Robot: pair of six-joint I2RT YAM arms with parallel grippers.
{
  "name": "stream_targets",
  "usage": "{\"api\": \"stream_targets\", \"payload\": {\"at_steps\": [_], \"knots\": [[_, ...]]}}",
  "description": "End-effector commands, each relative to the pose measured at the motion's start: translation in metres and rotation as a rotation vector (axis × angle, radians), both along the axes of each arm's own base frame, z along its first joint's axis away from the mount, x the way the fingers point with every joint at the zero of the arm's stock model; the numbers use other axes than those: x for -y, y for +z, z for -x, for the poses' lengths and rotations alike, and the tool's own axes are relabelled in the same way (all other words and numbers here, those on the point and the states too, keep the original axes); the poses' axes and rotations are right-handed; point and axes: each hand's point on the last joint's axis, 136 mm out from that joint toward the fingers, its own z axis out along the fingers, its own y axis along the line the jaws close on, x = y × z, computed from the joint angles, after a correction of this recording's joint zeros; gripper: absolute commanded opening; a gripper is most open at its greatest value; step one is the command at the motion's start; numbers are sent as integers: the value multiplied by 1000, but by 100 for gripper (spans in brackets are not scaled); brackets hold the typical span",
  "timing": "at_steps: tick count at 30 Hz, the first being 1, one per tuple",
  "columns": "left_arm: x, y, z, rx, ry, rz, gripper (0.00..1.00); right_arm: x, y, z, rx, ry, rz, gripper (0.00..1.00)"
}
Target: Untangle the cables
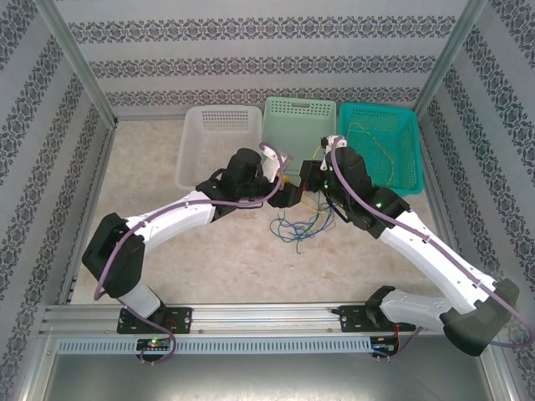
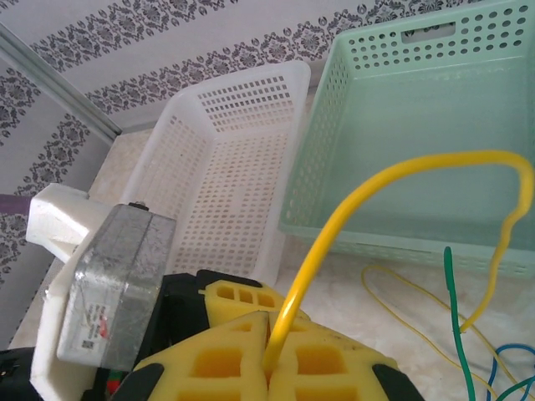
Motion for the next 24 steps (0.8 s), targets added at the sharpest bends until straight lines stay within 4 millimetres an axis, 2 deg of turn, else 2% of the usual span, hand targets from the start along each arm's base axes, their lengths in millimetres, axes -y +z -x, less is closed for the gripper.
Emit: {"api": "stream_targets", "payload": {"at_steps": [1,5,7,11,14,16,20,21,22,23,24], "knots": [[15,15,7,31,-67,40,28,8,10,0,34,-41,-35,0],[13,2,11,-7,-73,18,9,21,-18,1,-3,-76,60,0],[13,-4,14,-35,-81,6,3,33,-36,3,-23,-107,155,0],[17,-21,20,-126,-105,-20,0,76,-80,8,-86,-271,335,0],[20,-29,23,-180,-123,-7,0,105,-102,16,-118,-383,395,0],[22,-31,23,-203,-120,3,0,122,-110,22,-139,-450,397,0],[26,-33,22,-225,-123,4,0,140,-103,30,-81,-514,362,0],[28,-33,22,-227,-129,3,4,144,-100,32,-66,-523,348,0],[29,-33,22,-231,-128,1,16,146,-97,33,-53,-526,336,0],[30,-33,20,-235,-122,-3,31,148,-92,35,-35,-526,328,0],[30,-33,19,-238,-116,-8,41,149,-88,37,-17,-526,323,0]]}}
